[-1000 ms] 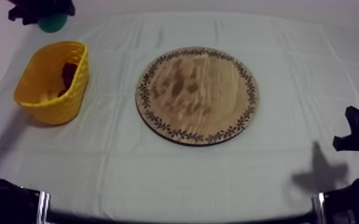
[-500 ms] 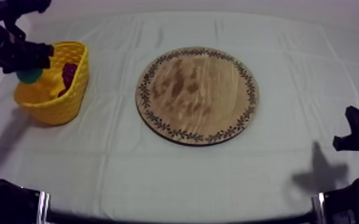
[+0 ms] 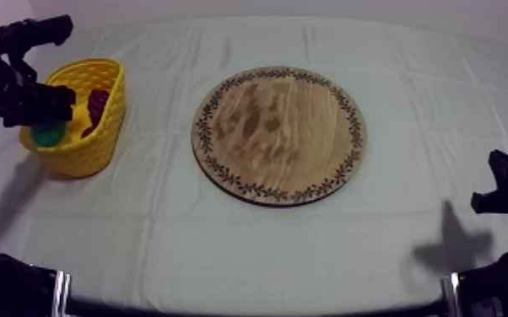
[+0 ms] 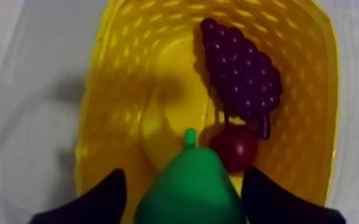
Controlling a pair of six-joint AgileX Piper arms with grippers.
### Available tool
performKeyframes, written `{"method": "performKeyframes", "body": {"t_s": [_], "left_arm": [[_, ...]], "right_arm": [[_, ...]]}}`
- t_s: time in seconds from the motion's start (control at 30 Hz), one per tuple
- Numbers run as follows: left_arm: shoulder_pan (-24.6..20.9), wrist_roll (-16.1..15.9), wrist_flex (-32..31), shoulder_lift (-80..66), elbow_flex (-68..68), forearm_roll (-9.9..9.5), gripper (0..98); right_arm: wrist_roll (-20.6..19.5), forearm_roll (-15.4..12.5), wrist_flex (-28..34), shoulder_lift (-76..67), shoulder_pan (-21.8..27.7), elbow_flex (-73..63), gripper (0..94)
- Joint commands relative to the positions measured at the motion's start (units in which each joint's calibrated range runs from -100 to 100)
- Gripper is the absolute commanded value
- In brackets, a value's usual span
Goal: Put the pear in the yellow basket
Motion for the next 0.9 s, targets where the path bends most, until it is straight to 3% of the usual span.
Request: {"method": "performKeyframes", "body": {"t_s": [0.0,0.17,0.57,0.7,0.87], "left_arm": [[-0.1,1.8,-1.8,0.0,-0.1,-0.86,89.5],[-0.7,4.3,-6.3,0.2,-1.0,-2.79,95.1],[-1.2,6.3,-7.4,-3.9,-2.3,-3.23,92.6],[-1.2,7.8,-12.3,-10.9,0.6,-4.82,80.1],[-1.2,12.1,-21.5,-23.4,10.6,-10.89,49.0]], "right_arm": [[0.0,0.0,0.1,0.0,0.0,0.1,0.5],[0.0,0.0,0.1,0.0,0.0,0.1,0.5],[0.0,0.0,0.1,0.0,0.0,0.1,0.5],[0.0,0.0,0.1,0.0,0.0,0.1,0.5],[0.0,0.0,0.1,0.0,0.0,0.1,0.5]]}}
